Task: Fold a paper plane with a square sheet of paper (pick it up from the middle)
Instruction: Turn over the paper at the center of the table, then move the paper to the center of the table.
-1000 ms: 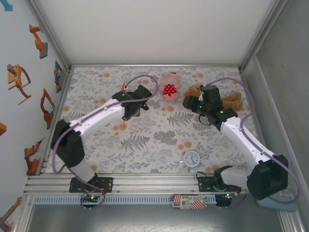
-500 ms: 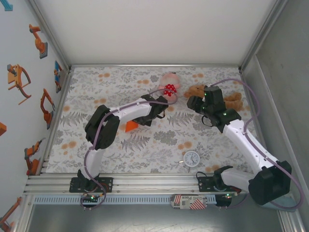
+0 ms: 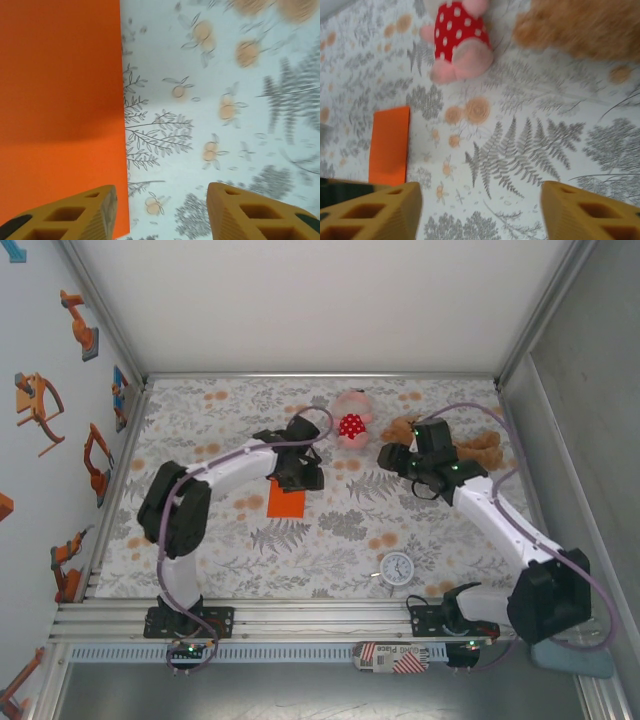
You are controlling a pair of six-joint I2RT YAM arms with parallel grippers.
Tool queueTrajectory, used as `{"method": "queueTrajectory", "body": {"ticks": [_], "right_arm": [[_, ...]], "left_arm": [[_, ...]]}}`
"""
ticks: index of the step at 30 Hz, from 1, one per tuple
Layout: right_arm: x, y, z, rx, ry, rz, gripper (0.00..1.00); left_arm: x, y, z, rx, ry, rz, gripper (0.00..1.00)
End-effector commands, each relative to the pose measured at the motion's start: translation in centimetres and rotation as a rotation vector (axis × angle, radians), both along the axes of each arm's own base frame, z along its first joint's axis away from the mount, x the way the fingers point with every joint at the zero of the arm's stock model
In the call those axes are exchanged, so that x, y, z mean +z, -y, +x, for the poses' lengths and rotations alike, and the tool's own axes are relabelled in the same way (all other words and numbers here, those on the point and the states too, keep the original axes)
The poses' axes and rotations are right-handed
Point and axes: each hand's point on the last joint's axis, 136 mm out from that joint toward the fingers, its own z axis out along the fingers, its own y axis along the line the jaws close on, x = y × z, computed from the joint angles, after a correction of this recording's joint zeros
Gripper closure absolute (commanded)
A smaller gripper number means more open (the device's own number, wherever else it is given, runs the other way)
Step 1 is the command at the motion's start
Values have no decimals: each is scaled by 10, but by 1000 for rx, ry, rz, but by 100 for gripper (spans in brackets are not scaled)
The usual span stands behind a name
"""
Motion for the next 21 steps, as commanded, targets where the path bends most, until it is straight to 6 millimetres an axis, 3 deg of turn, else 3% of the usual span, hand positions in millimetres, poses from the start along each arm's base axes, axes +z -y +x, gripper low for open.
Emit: {"method": "queueTrajectory", "body": {"ticks": [1, 4, 10, 13, 18, 21], "right_arm": [[0, -39, 1, 119, -29, 69, 33], [-14, -75, -1, 192, -61, 77, 35], [-41, -154, -9, 310, -140, 193, 57], [-55, -190, -14, 364, -191, 245, 63], [-85, -227, -19, 417, -257, 242, 67], [-99, -242, -16, 429, -293, 247, 68]], "left_arm": [[32, -6, 8, 84, 49, -146, 44], [36, -38, 11, 184, 87, -158, 37], [18, -107, 0, 370, 73, -153, 27], [16, -134, -8, 433, 87, -139, 17], [16, -168, -17, 487, 126, -99, 2], [18, -182, -21, 520, 132, -89, 4]]}}
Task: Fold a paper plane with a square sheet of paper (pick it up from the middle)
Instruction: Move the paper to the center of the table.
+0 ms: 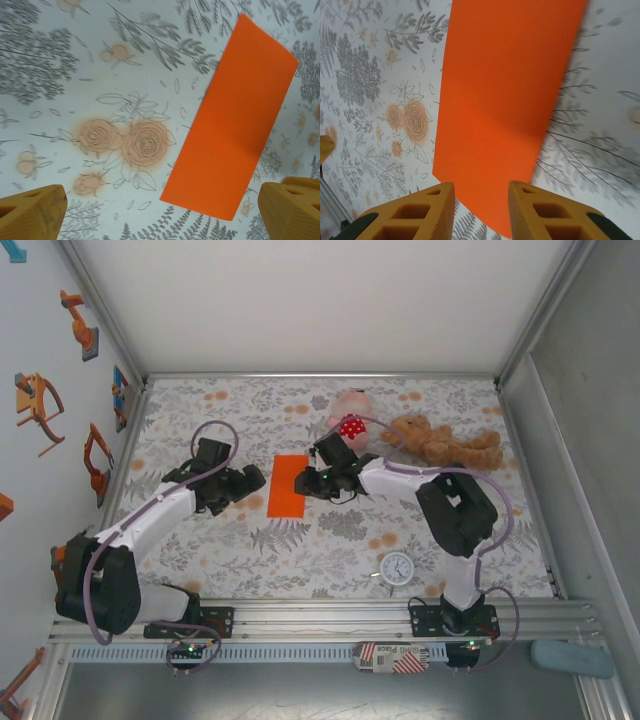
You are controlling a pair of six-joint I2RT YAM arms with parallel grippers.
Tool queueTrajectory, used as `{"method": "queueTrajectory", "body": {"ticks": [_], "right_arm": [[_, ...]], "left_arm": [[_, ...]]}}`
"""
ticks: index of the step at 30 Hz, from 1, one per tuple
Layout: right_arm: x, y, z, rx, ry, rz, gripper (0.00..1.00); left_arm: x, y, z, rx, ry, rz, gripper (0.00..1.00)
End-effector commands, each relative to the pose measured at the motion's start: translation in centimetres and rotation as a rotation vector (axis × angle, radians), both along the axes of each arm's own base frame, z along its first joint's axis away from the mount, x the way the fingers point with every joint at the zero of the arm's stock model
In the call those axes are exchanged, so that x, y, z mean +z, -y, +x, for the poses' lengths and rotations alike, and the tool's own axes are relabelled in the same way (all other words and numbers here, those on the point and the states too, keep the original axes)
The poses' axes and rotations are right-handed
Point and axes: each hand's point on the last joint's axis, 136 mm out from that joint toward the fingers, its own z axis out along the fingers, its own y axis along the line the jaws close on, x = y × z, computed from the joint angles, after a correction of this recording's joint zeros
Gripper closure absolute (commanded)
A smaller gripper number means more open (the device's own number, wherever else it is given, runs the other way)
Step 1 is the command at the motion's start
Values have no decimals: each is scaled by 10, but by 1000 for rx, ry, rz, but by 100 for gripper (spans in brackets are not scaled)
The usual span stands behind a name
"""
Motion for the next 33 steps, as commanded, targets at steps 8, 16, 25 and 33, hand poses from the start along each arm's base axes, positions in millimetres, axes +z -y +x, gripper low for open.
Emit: {"method": "queueTrajectory", "body": {"ticks": [8, 16, 25, 33], "right_arm": [[-20, -27, 10, 37, -55, 15, 70], [-47, 10, -5, 86, -51, -157, 70], [-31, 47, -22, 221, 105, -233, 72], [16, 47, -2, -64, 127, -58, 70]], "left_arm": [[9, -20, -7, 81, 32, -4, 4], [7, 1, -9, 29, 51, -127, 4], [13, 48, -5, -116, 119, -247, 0], [3, 79, -4, -165, 84, -286, 3]]}}
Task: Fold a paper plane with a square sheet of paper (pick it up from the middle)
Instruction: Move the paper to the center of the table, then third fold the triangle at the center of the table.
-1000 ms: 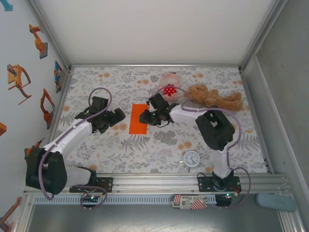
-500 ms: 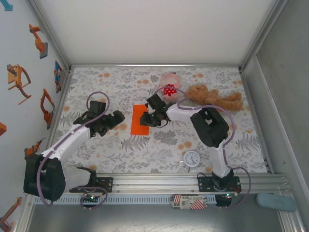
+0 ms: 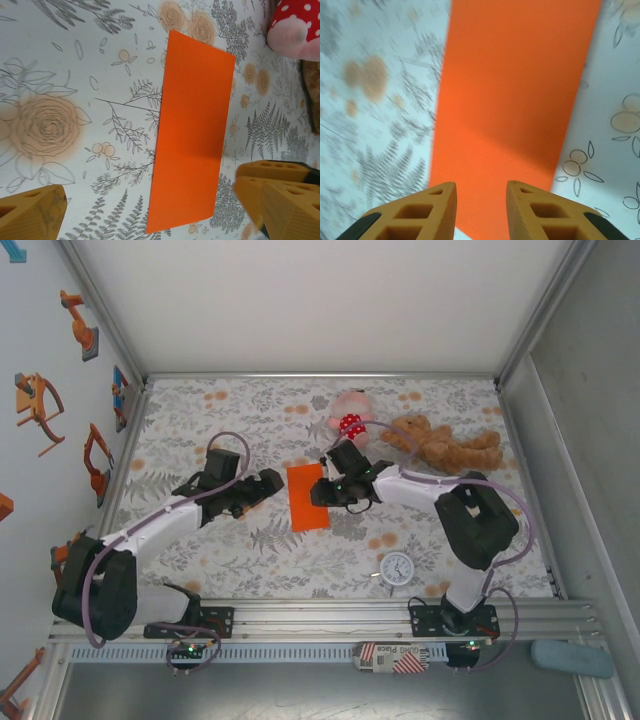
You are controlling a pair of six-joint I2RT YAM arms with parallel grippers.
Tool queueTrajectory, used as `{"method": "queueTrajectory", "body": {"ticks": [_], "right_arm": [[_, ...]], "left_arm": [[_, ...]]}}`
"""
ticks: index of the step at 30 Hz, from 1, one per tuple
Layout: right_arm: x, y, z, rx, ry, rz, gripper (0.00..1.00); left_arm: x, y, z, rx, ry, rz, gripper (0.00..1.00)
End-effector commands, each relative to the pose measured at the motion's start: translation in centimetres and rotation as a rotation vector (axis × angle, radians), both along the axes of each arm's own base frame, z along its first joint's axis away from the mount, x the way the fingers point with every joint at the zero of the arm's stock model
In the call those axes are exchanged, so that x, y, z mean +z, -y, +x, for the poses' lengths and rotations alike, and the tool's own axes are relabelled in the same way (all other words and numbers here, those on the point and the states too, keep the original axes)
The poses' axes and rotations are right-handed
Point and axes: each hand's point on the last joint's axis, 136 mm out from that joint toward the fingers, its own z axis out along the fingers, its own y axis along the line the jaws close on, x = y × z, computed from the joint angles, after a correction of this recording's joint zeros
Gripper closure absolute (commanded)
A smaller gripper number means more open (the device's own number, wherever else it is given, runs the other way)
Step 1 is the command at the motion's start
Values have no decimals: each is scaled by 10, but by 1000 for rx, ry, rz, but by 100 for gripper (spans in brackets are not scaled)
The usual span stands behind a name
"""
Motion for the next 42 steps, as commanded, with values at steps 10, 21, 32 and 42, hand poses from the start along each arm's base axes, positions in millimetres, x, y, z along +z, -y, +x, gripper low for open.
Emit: {"method": "queueTrajectory", "body": {"ticks": [10, 21, 32, 42], "right_arm": [[-26, -5, 21, -179, -115, 21, 76], [-59, 16, 29, -257, -144, -81, 77], [-78, 31, 31, -318, -195, -122, 77], [-87, 36, 23, -322, -216, -126, 77]], "left_arm": [[-11, 25, -4, 18, -51, -134, 15], [-28, 37, -30, -34, -141, -103, 32], [-41, 52, -31, -9, -115, -53, 53], [-59, 57, -37, 24, -169, -70, 58]]}}
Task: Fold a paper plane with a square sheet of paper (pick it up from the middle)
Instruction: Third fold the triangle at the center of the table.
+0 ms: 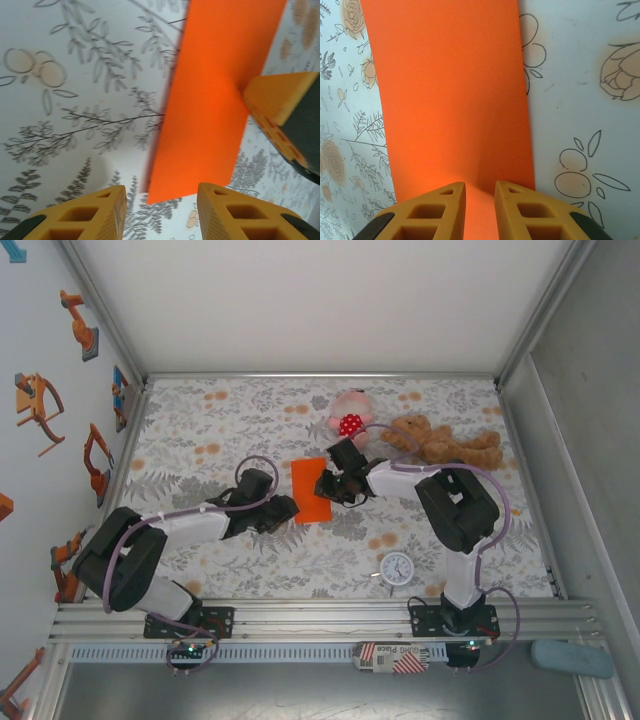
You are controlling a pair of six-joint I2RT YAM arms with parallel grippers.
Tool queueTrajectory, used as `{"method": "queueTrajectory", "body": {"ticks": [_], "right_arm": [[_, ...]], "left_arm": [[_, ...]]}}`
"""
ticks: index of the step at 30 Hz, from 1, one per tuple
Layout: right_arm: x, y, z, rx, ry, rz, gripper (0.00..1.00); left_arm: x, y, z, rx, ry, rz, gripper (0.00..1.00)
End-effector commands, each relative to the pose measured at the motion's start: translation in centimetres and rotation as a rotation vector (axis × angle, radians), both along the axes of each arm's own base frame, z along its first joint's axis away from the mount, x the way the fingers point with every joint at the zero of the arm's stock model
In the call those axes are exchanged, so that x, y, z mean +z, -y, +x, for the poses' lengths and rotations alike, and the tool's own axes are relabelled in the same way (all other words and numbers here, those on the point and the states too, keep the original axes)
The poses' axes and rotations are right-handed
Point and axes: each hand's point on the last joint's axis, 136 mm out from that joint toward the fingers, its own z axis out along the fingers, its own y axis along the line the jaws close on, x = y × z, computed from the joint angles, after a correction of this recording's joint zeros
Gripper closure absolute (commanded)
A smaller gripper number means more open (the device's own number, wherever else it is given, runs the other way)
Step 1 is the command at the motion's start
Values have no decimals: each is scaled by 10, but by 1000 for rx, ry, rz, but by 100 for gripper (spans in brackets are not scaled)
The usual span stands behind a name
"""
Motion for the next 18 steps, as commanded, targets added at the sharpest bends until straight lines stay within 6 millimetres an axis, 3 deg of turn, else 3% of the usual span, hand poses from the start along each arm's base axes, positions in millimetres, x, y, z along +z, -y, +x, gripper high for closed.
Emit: {"method": "queueTrajectory", "body": {"ticks": [1, 18], "right_arm": [[-39, 26, -13, -51, -86, -102, 77], [-40, 33, -16, -62, -81, -126, 78]], "left_arm": [[-4, 7, 0, 8, -21, -25, 58], [-8, 28, 5, -45, -44, -69, 69]]}}
